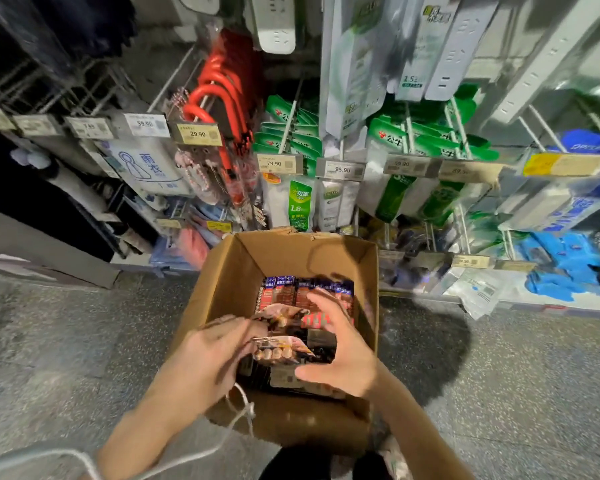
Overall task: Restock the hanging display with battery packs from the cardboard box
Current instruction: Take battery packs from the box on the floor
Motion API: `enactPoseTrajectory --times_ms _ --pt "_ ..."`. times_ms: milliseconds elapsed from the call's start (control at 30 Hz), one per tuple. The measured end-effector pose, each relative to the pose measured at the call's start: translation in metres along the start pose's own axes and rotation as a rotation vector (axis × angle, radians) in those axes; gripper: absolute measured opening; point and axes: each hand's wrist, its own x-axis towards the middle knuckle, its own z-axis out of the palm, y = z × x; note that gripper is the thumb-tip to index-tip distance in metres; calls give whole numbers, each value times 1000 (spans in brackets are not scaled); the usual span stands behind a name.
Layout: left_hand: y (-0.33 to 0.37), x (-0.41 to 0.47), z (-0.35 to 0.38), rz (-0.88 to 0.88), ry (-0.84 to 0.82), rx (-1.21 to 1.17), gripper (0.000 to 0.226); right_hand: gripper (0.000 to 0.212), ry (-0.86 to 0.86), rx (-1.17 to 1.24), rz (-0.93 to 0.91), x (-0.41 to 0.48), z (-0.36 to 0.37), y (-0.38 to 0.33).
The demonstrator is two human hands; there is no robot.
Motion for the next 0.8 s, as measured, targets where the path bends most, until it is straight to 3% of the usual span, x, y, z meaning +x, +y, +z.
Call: enactPoseTrajectory --times_ms 67,167,233,367,500,567,633,733,800 --pt "28 5 -16 67 23 -88 32 103 -139 150 1 -8 -20 -14" --pt "62 15 -30 114 89 -164 15 90 -169 490 54 -32 -38 -31" --pt "76 23 -30 72 232 -267 19 67 -112 647 -9 -45 -39 -40" --pt "108 41 -5 -96 534 -514 45 49 19 851 -117 -75 -38 -71" --pt "137 60 25 -281 709 -933 48 66 212 1069 -138 -95 -30 -81" --pt "153 66 33 -413 602 -1140 55 77 354 1101 -149 -102 -27 -83" --pt "161 67 44 -491 404 -1213 72 71 482 1071 -183 -110 -26 -91" --pt "165 63 63 -381 197 -1197 66 61 691 1022 -196 -129 -31 -99" --pt "164 61 69 -326 144 -1103 65 43 758 1016 -214 -145 -34 -100"
